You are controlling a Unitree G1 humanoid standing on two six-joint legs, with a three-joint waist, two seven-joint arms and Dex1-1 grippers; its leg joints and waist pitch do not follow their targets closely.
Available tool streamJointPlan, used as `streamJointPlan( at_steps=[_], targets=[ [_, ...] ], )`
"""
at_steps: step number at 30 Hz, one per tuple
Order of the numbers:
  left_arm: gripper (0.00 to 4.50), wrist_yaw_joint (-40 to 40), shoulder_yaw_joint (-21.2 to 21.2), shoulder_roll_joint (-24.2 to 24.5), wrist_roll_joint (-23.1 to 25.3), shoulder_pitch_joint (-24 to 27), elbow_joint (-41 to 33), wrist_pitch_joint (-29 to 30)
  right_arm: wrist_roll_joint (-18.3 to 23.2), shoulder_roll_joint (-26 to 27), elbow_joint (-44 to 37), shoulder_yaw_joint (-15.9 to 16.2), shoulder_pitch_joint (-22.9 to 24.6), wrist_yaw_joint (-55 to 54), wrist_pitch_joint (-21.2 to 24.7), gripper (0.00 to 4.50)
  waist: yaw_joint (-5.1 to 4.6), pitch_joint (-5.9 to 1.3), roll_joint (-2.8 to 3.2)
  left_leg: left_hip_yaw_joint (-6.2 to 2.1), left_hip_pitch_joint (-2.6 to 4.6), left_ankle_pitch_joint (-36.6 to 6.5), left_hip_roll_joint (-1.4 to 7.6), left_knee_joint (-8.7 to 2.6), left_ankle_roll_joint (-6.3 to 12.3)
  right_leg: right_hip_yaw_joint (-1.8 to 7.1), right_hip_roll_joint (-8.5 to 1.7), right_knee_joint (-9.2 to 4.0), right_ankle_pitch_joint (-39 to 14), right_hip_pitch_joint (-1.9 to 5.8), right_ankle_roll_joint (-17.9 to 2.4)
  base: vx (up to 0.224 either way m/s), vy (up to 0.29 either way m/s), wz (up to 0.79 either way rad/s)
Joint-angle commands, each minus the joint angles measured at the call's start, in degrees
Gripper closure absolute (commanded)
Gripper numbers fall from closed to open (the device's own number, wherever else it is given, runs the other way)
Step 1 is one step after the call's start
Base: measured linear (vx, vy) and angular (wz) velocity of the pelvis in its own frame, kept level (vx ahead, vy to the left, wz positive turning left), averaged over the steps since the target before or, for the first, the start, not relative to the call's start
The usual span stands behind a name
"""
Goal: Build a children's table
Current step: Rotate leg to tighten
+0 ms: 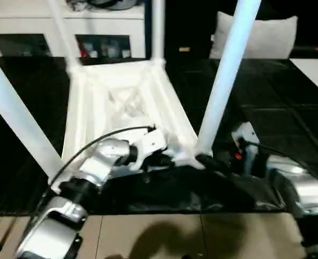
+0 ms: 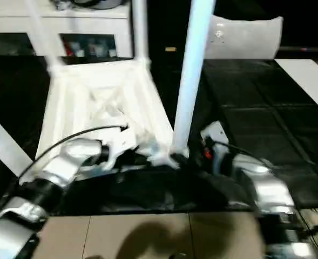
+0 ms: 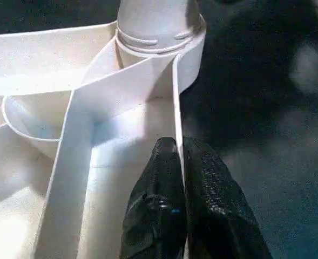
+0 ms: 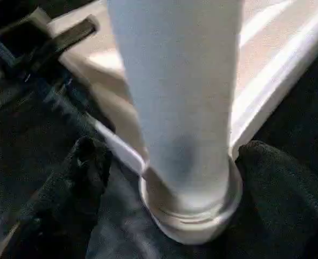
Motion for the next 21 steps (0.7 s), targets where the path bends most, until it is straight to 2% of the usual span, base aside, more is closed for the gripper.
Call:
streamJointPlan(
  at_steps=[1,3,4,6,7,8,10,14,15,18,19,21],
  targets=[
    [4.5,-5.6,-3.2,1.0,0.2,0.3,-1.7,-3.3,1.3,-1.9,-1.6,1.3,0.3,4.9,-0.2,0.38,0.41,-3.7,-1.03,-0.26,-0.08,-10.4,1.92,-3.86,4.73,2.36,-3.68,-4.59,-20.6,3.18,-9.5,0.0,0.0,0.0],
    [4.5,-8.1,-3.8,2.0,0.1,0.4,-2.0,-4.4,2.0,-3.2,-2.0,2.1,0.6,8.4,-0.2,0.38,0.78,-3.68,-0.98,-0.15,-0.01,-9.6,2.17,-3.83,4.85,2.47,-3.63,-4.28,-18.0,3.18,-10.3,0.0,0.0,0.0],
    [4.5,-10.0,-4.2,2.6,-0.2,0.4,-2.3,-4.7,2.5,-4.0,-2.4,2.6,0.8,11.0,-0.3,0.63,0.95,-3.7,-0.94,-0.14,0.0,-9.6,2.17,-3.82,4.87,2.42,-3.58,-4.15,-17.3,3.2,-10.7,0.0,0.0,0.0],
    [4.5,-12.0,-4.8,3.2,-0.5,0.4,-2.8,-5.4,2.7,-4.6,-2.2,3.1,0.8,12.7,-0.7,0.72,1.45,-3.72,-1.01,0.03,0.11,-9.2,2.23,-3.73,5.04,2.46,-3.62,-3.97,-15.8,3.17,-11.3,0.0,0.0,0.0],
    [4.5,-13.6,-5.4,3.7,-0.6,0.6,-3.2,-6.6,2.7,-4.9,-2.0,3.6,0.8,13.8,-1.2,0.77,1.68,-3.79,-1.69,0.06,0.01,-8.6,2.29,-3.69,5.06,2.42,-3.65,-3.76,-15.3,3.2,-11.5,0.0,0.0,0.0],
    [4.5,-13.6,-5.4,3.7,-0.6,0.6,-3.2,-6.6,2.7,-4.9,-2.0,3.6,0.8,13.8,-1.2,0.77,1.82,-3.79,-1.5,0.02,0.01,-8.4,2.26,-3.7,5.0,2.42,-3.68,-3.64,-15.5,3.22,-11.5,0.0,0.0,0.0],
    [4.5,-14.5,-5.9,4.0,-0.7,0.7,-3.7,-7.1,2.8,-4.8,-1.8,3.8,0.6,14.2,-1.6,1.15,2.0,-3.78,-1.25,0.04,0.09,-8.5,2.28,-3.71,4.66,2.46,-3.74,-3.77,-16.1,3.11,-11.3,0.0,0.0,0.0],
    [4.5,-15.4,-6.2,3.8,-1.0,0.6,-4.1,-7.5,3.1,-4.4,-1.6,4.3,0.1,15.3,-1.8,1.43,2.29,-3.65,-1.27,0.03,0.16,-9.9,2.19,-3.84,3.69,2.45,-3.74,-4.13,-18.8,3.1,-10.3,0.0,0.0,0.0],
    [4.5,-15.5,-6.2,3.7,-1.0,0.5,-3.9,-7.6,3.4,-4.4,-1.8,4.5,0.2,15.8,-1.4,1.56,2.28,-3.68,-1.45,0.02,0.14,-9.9,2.17,-3.82,3.65,2.45,-3.74,-4.12,-18.9,3.15,-10.1,0.0,0.0,0.0],
    [4.5,-15.6,-6.2,3.4,-1.0,0.3,-3.6,-7.8,3.8,-4.2,-2.2,4.7,0.6,16.3,-1.0,1.72,2.36,-3.76,-1.4,-0.03,0.09,-9.2,2.18,-3.78,3.74,2.44,-3.72,-3.99,-18.3,3.16,-10.0,0.0,0.0,0.0],
    [4.5,-15.6,-6.2,3.4,-1.1,0.2,-3.5,-7.9,3.9,-4.1,-2.2,4.8,0.6,16.6,-0.8,1.72,2.42,-3.8,-1.64,-0.03,0.04,-8.6,2.18,-3.74,3.98,2.44,-3.73,-3.83,-17.7,3.18,-10.1,0.0,0.0,0.0],
    [4.5,-15.4,-6.2,3.3,-1.2,0.1,-3.4,-7.8,4.1,-4.1,-2.3,5.1,0.7,17.0,-0.5,1.85,2.42,-3.8,-1.48,0.01,0.06,-8.5,2.19,-3.71,4.12,2.41,-3.67,-3.87,-17.2,3.12,-10.4,0.0,0.0,0.0]
  ],
)
